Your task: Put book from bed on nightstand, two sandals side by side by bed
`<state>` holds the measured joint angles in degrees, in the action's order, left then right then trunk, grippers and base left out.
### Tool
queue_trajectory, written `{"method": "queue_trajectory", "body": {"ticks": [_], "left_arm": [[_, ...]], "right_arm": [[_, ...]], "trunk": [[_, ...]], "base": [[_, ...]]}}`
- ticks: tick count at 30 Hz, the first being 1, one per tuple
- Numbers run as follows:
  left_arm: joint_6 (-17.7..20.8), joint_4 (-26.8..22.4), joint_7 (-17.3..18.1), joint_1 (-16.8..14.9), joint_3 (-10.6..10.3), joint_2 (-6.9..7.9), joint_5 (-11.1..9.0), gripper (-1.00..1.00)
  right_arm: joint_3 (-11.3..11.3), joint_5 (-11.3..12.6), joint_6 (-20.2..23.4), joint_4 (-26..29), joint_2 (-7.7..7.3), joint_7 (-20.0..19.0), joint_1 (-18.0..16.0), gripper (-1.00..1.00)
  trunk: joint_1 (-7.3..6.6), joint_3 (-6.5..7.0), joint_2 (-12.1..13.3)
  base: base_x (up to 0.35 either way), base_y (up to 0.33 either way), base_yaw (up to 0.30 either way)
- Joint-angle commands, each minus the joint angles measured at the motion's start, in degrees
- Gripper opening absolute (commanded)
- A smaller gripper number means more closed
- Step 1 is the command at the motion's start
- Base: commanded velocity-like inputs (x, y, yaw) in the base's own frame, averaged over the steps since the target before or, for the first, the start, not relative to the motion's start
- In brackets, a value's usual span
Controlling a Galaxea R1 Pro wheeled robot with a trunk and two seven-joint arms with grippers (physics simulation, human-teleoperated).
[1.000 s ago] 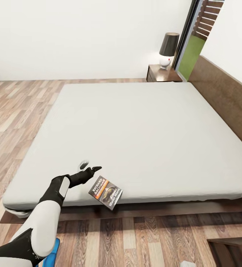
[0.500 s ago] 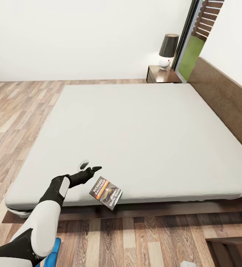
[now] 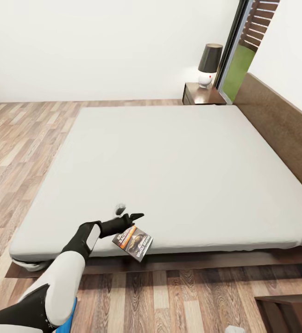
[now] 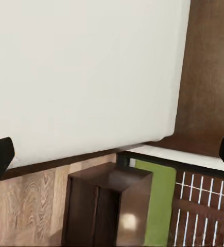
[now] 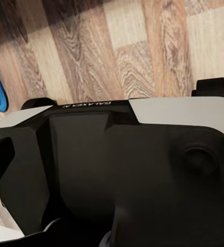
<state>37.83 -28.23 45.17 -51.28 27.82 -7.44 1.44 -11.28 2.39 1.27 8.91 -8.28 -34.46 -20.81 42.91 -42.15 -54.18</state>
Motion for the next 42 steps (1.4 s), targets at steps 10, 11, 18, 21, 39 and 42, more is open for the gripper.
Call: {"method": "queue_trajectory", "body": {"ticks": [10,11,18,21,39,42], "left_arm": [[0.32,5.19,9.95,-0.04,-5.44,-2.39,0.24,1.00],[0.30,5.77,10.19,-0.04,-5.84,-2.49,0.26,1.00],[0.20,9.15,11.24,-0.04,-10.81,-2.55,0.24,1.00],[0.23,11.11,12.94,-0.03,-11.85,-2.55,0.33,1.00],[-20.63,26.78,19.27,4.84,-24.93,11.27,4.26,1.00],[-24.17,26.97,19.11,7.17,-24.94,15.28,4.22,1.00]], "right_arm": [[-0.23,0.31,0.13,-0.03,-0.32,-0.26,-0.02,1.00],[-0.23,0.31,0.13,-0.03,-0.34,-0.26,-0.02,1.00],[-0.32,0.52,0.13,-0.03,-0.44,-0.26,-0.02,1.00],[-0.39,0.55,0.13,-0.03,-0.47,-0.28,-0.02,1.00],[-0.29,0.59,0.13,-0.03,-0.51,-0.31,-0.02,1.00],[-0.27,0.59,0.13,-0.03,-0.51,-0.42,-0.02,1.00]], "trunk": [[-2.20,1.76,3.99],[-2.42,1.94,4.39],[-2.42,1.94,4.39],[-2.42,1.94,4.39],[-2.42,1.94,4.39],[-2.42,1.94,4.39]], "base": [[0.000,0.000,0.000],[0.000,0.000,0.000],[0.000,0.000,0.000],[0.000,0.000,0.000],[0.000,0.000,0.000],[0.000,0.000,0.000]]}}
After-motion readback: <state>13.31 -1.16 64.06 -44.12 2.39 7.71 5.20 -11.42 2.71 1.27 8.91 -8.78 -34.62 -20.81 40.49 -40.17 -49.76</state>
